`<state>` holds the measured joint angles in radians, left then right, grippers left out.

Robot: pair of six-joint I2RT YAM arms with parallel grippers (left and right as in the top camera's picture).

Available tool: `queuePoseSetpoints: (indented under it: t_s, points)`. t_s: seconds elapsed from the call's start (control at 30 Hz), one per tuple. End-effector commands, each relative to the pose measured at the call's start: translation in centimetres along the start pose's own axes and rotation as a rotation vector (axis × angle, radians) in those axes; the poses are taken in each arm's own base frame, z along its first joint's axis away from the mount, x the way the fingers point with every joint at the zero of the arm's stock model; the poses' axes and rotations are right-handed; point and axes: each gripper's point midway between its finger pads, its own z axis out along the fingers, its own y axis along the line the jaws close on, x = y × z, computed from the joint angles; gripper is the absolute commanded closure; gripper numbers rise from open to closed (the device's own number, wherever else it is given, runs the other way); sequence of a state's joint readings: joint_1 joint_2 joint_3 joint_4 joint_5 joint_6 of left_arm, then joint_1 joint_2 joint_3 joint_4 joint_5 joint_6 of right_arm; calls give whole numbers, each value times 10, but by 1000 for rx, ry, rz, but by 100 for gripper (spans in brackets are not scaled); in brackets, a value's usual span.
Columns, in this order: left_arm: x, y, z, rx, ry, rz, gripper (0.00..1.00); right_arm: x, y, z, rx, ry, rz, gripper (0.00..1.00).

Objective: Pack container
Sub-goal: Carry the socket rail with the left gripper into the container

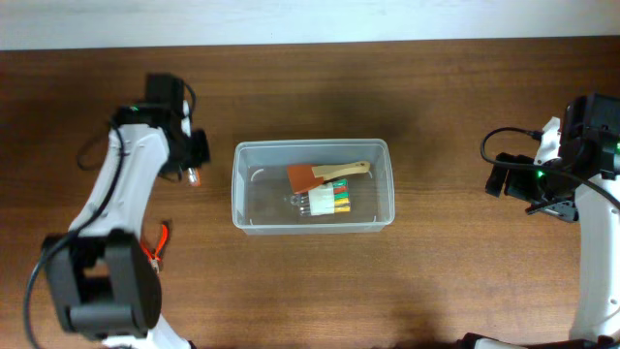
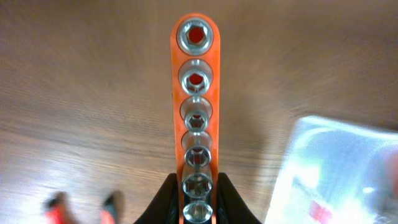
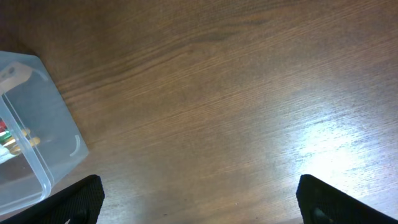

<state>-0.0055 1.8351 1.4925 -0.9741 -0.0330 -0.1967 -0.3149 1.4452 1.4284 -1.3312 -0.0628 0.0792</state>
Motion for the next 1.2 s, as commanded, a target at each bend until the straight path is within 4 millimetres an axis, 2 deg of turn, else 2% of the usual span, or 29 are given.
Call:
queuePoseSetpoints:
  t_s: [0.0,0.03,0.07,0.13,0.23,0.3,0.33,0.47,0.63,0.73,0.93,1.07,1.17]
  points:
    - [-34,-20,-87,42,-213,183,98,1,0,1,-8,6,10,1]
    - [-34,-29,-98,54,-233,257,98,1,0,1,-7,5,10,1]
    - [-28,-47,-110,83,-249,385,98,0,0,1,-7,5,10,1]
    - [-15,-72,-117,123,-249,527,98,0,0,1,-7,5,10,1]
    - [12,-110,-119,179,-215,749,98,0,0,1,-7,5,10,1]
    - [32,-131,-117,192,-189,950,98,1,0,1,-7,5,10,1]
    - [46,-146,-116,198,-178,1109,98,1,0,1,-7,5,10,1]
    - [61,-169,-108,204,-175,1342,98,1,0,1,-7,5,10,1]
    - [67,-179,-73,221,-83,1364,98,0,0,1,-7,5,10,1]
    - [75,-180,-38,226,21,1352,98,0,0,1,-7,4,10,1]
    - [92,-177,17,229,190,1332,98,1,0,1,-7,5,10,1]
    - [98,-175,35,230,244,1332,97,1,0,1,-7,6,10,1]
    - [101,-173,42,227,267,1332,70,1,0,1,-7,6,10,1]
